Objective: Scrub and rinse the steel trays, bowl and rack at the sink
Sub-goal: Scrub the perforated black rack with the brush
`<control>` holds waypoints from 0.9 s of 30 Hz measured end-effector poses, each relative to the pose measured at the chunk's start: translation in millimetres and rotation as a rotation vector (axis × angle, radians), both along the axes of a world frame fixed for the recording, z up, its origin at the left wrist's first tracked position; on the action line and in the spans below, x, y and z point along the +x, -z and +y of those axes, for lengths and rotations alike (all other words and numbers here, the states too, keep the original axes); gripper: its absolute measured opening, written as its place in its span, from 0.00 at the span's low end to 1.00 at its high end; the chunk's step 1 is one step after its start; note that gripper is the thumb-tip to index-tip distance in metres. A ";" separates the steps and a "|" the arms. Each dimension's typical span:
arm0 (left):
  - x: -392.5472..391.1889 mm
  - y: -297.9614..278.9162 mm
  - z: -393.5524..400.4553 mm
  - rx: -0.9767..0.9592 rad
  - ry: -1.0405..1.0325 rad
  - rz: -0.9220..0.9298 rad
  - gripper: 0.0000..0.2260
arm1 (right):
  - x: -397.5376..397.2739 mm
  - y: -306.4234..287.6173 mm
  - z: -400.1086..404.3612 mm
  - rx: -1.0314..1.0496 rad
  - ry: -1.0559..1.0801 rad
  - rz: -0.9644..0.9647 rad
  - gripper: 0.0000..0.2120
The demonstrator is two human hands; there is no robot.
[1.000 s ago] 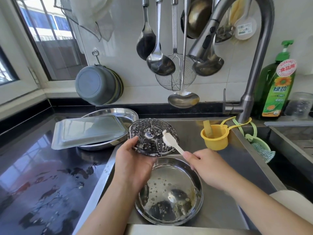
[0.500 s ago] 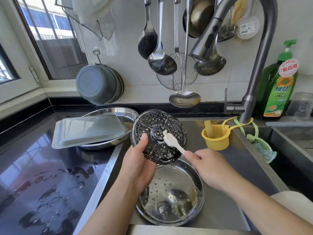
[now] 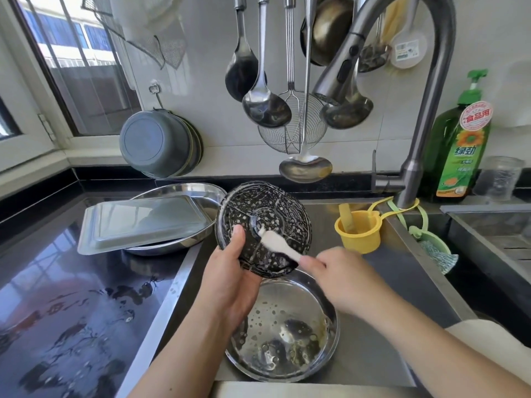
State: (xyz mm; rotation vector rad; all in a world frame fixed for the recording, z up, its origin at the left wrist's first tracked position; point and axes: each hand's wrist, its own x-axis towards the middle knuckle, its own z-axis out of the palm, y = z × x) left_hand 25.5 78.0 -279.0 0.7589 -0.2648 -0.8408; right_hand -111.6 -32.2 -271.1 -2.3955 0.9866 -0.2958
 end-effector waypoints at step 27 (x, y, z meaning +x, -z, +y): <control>-10.5 7.1 -0.1 0.144 0.062 -0.278 0.18 | -4.8 -4.3 -16.8 0.027 0.080 -0.112 0.28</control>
